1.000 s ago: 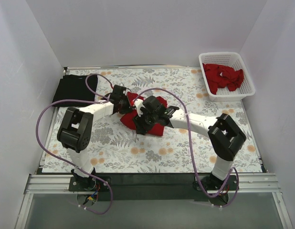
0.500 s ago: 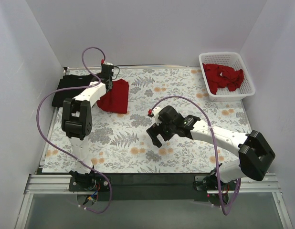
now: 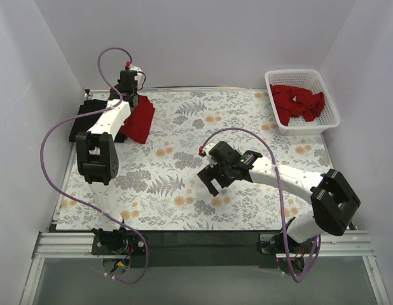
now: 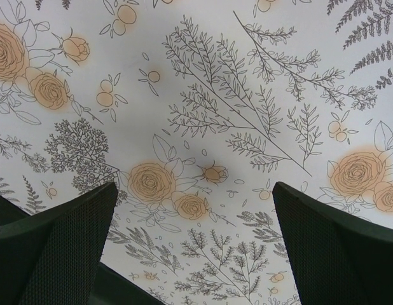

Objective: Fold and stack the t-shirts
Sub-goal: Fold the tshirt, then neatly place the folded tshirt to the corner

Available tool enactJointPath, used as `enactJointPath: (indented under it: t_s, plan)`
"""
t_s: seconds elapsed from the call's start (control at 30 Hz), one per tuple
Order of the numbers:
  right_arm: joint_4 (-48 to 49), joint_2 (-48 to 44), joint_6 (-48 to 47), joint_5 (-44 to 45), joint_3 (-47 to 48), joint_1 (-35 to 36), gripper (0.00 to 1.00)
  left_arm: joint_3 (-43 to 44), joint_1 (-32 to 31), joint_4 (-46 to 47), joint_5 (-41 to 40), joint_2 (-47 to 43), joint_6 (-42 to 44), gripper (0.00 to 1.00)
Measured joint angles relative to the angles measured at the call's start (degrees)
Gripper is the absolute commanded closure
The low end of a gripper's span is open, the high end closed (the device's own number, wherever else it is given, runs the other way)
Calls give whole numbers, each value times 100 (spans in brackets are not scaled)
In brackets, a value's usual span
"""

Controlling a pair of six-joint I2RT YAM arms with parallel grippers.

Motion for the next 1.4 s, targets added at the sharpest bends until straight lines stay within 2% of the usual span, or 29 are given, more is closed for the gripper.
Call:
enactJointPath:
  t_s: [0.6,0.97,1.3,1.33,1.37,1.4]
  plan:
    - [-330,240,-103,68,302,0,2,184,599,-57,-35,59,503,100]
    - [-442,520,-120,28,439,0,2,433,1082,151,-374,787,824,99]
    - [-516,590,-122,26,452,0,2,782,1185,649,-743,1167,1161,97]
    - [-520,597,-122,26,452,0,2,782,1196,667,-767,1220,1174,97]
    - [-527,608,-122,24,455,0,2,782,1211,678,-793,1285,1191,88]
    - [-535,623,-122,22,461,0,2,782,1231,678,-809,1344,1207,86]
